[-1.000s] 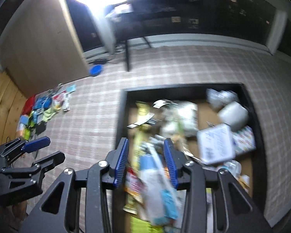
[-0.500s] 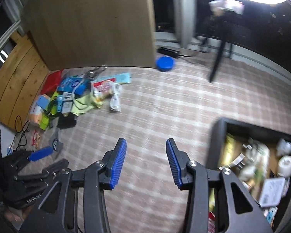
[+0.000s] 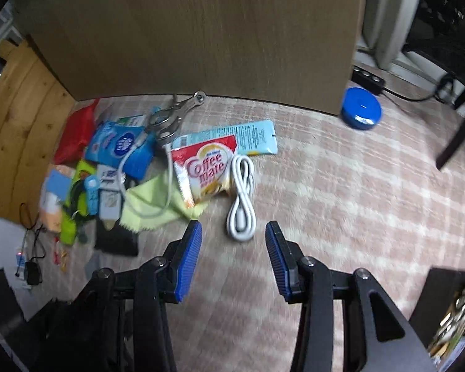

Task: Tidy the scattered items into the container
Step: 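Grasp the grey 'ta' pouch with the left tool while the right grasps the white cable, then carry the pouch and cable to the tray and release both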

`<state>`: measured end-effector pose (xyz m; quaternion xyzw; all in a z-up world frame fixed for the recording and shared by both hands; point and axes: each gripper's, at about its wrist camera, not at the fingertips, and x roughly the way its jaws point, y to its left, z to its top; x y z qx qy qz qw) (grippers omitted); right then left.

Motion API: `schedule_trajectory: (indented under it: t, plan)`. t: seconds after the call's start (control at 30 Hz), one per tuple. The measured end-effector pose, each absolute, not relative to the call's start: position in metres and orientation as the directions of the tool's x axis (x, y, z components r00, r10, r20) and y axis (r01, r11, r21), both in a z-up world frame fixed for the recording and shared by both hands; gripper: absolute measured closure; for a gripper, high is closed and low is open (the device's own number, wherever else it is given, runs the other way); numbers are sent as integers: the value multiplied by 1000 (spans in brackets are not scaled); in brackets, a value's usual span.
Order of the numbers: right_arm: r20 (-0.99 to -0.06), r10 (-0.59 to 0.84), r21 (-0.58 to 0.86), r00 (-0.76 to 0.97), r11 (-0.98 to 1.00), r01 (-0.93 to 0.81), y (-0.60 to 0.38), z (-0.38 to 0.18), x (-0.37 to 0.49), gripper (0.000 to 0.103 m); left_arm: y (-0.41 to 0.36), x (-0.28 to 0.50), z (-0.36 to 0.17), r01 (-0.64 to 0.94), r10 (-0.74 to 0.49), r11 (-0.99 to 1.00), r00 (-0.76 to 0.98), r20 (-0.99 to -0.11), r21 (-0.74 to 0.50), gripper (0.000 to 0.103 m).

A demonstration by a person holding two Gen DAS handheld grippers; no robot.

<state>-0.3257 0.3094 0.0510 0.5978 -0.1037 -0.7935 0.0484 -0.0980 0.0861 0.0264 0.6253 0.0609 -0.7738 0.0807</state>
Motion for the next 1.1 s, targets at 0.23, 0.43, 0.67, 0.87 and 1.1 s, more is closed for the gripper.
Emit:
schedule_trajectory:
  t: [0.23, 0.43, 0.67, 0.87, 1.1]
  plan:
    - [-947, -205, 219, -248, -975, -30, 303, 32, -344, 61, 78, -100, 17, 228, -104, -972, -188, -977, 59, 39]
    - [-954, -197, 207, -225, -978, -22, 297, 23, -349, 61, 68, -97, 17, 233, -84, -972, -202, -976, 36, 50]
    - [-956, -188, 198, -223, -980, -26, 301, 22, -345, 81, 47, -91, 26, 241, -28, -970, -240, -970, -31, 77]
    - [-950, -227, 242, -215, -969, -43, 309, 23, -332, 82, 28, -77, 36, 267, 28, -958, -265, -964, -101, 85]
    - [-934, -251, 268, -255, -963, -35, 315, 38, -295, 85, 13, -54, 61, 285, 42, -949, -305, -951, -133, 90]
